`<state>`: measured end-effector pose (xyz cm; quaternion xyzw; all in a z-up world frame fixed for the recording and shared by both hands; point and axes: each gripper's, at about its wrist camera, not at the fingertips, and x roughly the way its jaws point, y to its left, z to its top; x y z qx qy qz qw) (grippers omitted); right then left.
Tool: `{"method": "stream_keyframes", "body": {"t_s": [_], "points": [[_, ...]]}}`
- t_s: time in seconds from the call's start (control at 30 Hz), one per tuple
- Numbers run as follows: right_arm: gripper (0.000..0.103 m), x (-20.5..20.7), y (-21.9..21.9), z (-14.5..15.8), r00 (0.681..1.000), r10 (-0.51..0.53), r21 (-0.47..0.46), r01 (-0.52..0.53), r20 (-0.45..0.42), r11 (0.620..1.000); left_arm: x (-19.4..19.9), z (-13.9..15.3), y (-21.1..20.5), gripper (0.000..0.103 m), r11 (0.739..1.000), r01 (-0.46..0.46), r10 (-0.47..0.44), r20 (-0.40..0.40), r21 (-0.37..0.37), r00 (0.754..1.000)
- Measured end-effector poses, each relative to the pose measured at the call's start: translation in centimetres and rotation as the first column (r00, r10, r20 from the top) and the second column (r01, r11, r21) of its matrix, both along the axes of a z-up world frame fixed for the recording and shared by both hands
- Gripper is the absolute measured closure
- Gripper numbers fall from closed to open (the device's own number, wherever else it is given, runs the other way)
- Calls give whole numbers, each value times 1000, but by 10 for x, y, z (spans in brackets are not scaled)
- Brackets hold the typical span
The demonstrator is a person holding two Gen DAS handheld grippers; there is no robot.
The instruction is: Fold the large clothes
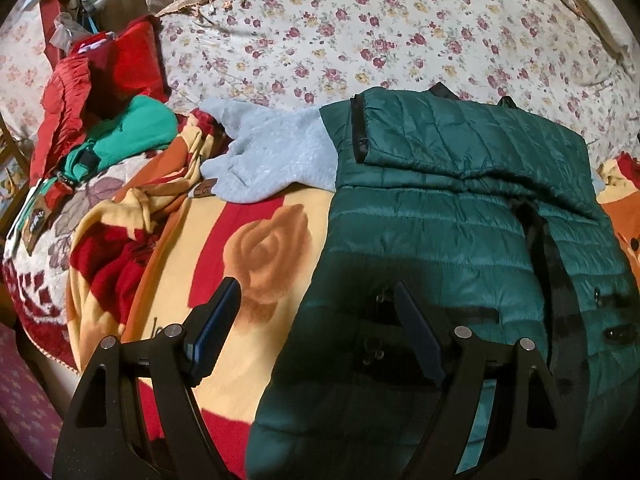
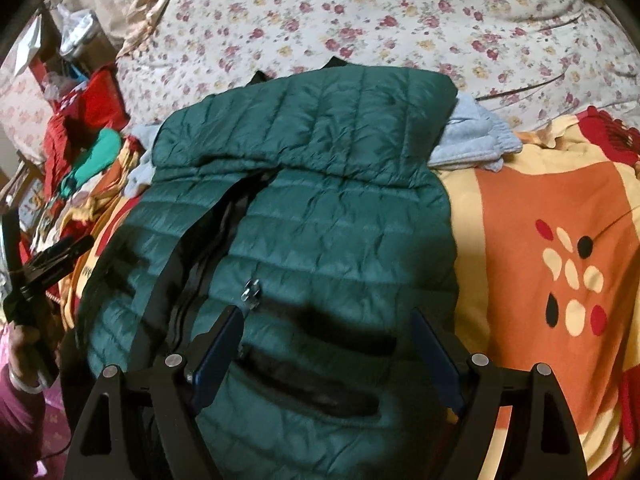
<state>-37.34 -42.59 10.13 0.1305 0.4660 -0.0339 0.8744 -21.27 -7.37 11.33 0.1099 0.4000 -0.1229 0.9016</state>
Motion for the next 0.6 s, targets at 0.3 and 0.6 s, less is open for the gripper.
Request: {"method": "stream_keyframes", "body": {"t_s": [0.3, 0.6], "points": [[20, -31, 17, 3, 998, 45, -30, -46, -34, 998, -22, -1, 9, 23, 1000, 14, -14, -12, 5, 1000], [20, -59, 6, -10, 993, 36, -9, -37, -116, 999, -32, -6, 29, 23, 999, 33, -34, -70, -25, 997]]}}
